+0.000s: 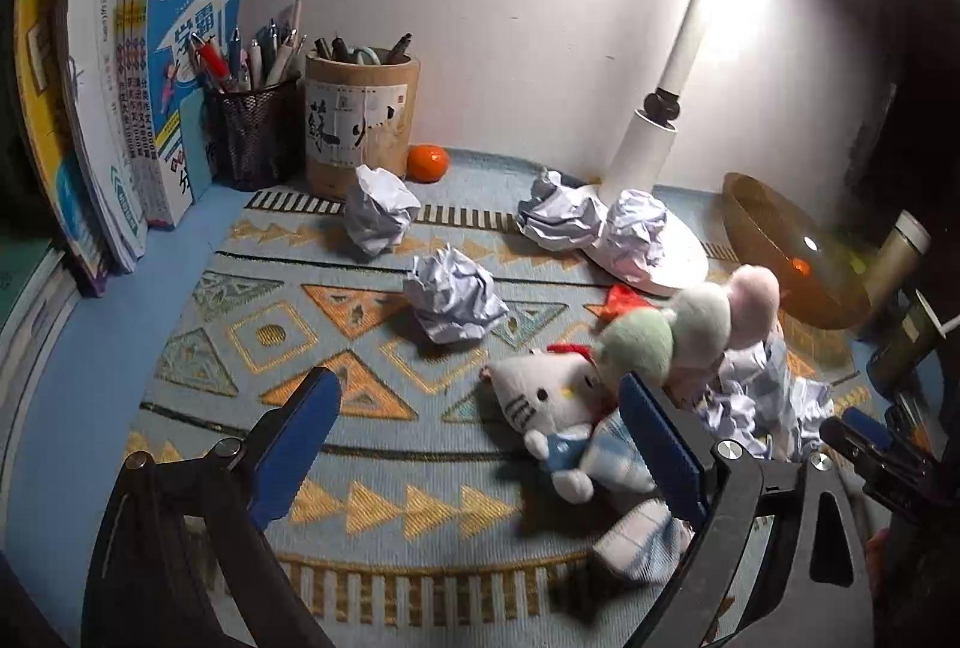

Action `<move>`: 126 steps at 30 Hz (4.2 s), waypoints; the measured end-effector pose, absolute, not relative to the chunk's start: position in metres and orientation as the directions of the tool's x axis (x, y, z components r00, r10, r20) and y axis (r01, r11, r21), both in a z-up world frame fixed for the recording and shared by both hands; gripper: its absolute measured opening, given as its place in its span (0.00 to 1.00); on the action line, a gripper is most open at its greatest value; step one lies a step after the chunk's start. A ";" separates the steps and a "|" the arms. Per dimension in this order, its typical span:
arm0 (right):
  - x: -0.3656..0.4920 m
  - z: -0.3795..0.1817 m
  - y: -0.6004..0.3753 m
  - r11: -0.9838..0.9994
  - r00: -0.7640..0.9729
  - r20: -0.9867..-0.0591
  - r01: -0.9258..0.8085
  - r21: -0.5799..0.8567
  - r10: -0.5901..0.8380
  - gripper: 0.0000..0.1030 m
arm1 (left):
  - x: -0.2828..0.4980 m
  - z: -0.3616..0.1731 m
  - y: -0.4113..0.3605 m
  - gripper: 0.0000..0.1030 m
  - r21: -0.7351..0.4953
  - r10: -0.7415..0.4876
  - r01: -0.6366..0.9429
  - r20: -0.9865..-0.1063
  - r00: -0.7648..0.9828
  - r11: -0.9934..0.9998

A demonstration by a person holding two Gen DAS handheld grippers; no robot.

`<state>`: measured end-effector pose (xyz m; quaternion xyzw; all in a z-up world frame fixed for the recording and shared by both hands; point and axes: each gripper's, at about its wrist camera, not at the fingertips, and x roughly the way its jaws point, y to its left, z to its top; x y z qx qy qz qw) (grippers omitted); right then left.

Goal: Organize objects
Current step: 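Grasp a crumpled paper ball from the mat with each tool, then carry both paper balls over the amber bowl and open both tools, then grasp the plaid cloth bow with the left tool while the right tool grasps a paper ball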

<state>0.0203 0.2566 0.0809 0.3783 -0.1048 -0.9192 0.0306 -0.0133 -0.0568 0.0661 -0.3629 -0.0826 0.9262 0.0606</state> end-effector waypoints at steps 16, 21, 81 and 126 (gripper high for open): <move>-0.009 0.059 0.231 -0.988 -0.629 -0.768 -0.007 0.157 -0.117 0.69 | -0.101 0.023 -0.049 0.69 -0.136 0.109 -0.010 -0.744 -0.659 -0.991; -0.010 0.057 0.235 -0.982 -0.622 -0.769 0.000 0.191 -0.150 0.52 | -0.104 0.019 -0.042 0.47 -0.136 0.116 -0.021 -0.739 -0.663 -0.990; -0.035 0.156 0.390 -0.939 -0.767 -0.642 -0.224 0.260 0.005 0.66 | -0.080 0.124 0.208 0.79 -0.241 0.423 -0.352 -0.605 -0.675 -0.905; -0.010 0.075 0.183 -0.918 -0.566 -0.723 0.254 0.304 -0.396 0.67 | 0.042 0.042 0.032 0.71 -0.131 0.281 -0.261 -0.657 -0.699 -0.956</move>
